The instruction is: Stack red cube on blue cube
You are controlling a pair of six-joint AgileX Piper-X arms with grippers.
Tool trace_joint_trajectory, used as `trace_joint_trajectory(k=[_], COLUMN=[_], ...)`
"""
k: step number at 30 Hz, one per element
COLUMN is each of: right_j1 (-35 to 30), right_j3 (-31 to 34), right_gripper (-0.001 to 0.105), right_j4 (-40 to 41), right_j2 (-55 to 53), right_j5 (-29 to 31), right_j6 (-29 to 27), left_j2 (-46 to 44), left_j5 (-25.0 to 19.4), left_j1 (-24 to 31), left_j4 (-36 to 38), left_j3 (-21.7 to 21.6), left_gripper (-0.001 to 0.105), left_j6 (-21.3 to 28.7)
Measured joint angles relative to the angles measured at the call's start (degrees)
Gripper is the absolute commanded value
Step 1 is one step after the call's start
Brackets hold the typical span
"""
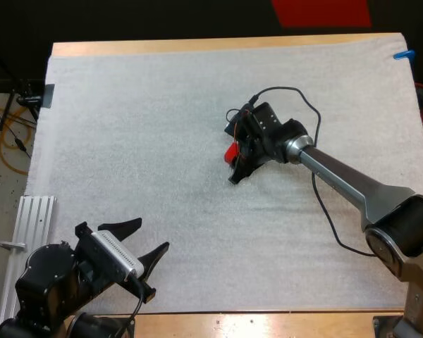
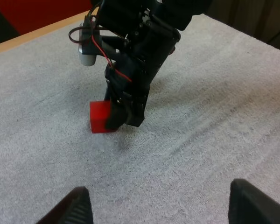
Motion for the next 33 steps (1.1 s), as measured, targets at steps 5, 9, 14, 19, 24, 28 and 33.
trace_joint_trajectory(k=[5,9,14,19,24,28,33], right_j1=[0.0,0.0,-0.2,-2.3,-5.9,-8.0,-9.2], right_j3=[-0.1,-0.1,-0.5,-0.6,-0.6,-0.3,-0.3], right_gripper=[0.021,0.021,0.022,0.022,0.022,0.022,0.022], right_j4=[0.1,0.1,0.0,0.1,3.5,4.2,4.7], right_j2=[-1.2,-5.9,-11.8,-13.7,-13.6,-13.4,-12.2], right_j5=[0.0,1.7,7.1,11.3,11.9,11.9,11.8], right_j6=[2.8,4.9,6.4,9.7,11.4,11.4,11.4], left_j2=[0.0,0.0,0.0,0.0,0.0,0.0,0.0], left_j5=[0.0,0.0,0.0,0.0,0.8,0.8,0.9], left_j1=[0.0,0.0,0.0,0.0,-0.1,-0.1,-0.1], left_j4=[0.0,0.0,0.0,0.0,0.0,0.0,0.0], left_j3=[0.0,0.0,0.0,0.0,0.0,0.0,0.0], left_gripper=[0.060,0.060,0.060,0.060,0.060,0.060,0.060], left_j6=[0.0,0.0,0.0,0.0,0.0,0.0,0.0])
